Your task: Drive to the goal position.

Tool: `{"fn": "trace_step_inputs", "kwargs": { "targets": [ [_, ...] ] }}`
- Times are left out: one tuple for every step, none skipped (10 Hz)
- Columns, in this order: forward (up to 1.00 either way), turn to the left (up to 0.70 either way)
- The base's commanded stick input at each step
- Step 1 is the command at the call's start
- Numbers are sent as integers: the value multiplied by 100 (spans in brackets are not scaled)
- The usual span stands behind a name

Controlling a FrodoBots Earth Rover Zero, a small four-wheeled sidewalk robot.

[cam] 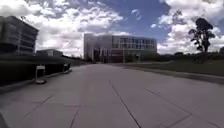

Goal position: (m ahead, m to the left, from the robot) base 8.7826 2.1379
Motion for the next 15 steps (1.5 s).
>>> {"fn": "trace_step_inputs", "kwargs": {
  "targets": [
    [70, 0],
    [70, 0],
    [70, 0],
    [70, 0],
    [70, 0],
    [70, 0],
    [70, 0],
    [70, 0],
    [70, 0],
    [70, 0],
    [70, 0],
    [70, 0],
    [70, 0],
    [70, 0],
    [70, 0]
  ]
}}
